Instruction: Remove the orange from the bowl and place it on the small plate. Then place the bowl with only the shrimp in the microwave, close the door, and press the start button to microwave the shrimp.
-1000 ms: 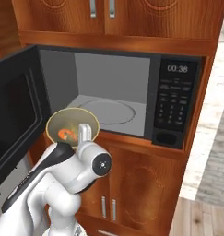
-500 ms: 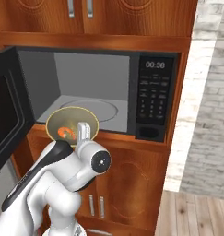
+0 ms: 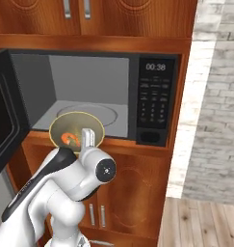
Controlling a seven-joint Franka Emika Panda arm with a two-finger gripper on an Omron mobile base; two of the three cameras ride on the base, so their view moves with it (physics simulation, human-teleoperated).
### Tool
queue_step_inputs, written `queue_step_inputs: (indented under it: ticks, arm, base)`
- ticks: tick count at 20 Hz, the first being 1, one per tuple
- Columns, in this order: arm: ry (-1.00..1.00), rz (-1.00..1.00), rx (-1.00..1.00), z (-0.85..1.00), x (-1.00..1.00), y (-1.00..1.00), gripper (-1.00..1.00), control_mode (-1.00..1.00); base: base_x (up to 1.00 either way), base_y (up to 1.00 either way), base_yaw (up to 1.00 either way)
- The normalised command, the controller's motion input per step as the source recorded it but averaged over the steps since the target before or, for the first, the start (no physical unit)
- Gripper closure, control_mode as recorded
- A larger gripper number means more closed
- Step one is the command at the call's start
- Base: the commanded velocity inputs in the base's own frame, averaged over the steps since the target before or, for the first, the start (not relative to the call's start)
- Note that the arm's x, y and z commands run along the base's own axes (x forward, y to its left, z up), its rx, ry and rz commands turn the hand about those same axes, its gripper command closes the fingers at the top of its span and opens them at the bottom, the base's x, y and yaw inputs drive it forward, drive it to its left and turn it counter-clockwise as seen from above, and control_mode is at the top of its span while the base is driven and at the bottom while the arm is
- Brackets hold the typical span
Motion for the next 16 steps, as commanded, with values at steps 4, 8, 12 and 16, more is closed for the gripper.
queue_step_inputs:
  ticks: [4,8,12,16]
  arm:
    - [0.0,0.0,0.0,0.0,0.0,0.0,1.0,1.0]
    - [0.0,0.0,0.0,0.0,0.0,0.0,1.0,1.0]
    - [0.0,0.0,0.0,0.0,0.0,0.0,1.0,1.0]
    - [0.0,0.0,0.0,0.0,0.0,0.0,1.0,1.0]
  base:
    - [-0.95,-0.33,-0.04]
    - [0.19,-0.67,0.19]
    - [0.36,-0.38,0.23]
    - [-0.24,0.0,0.18]
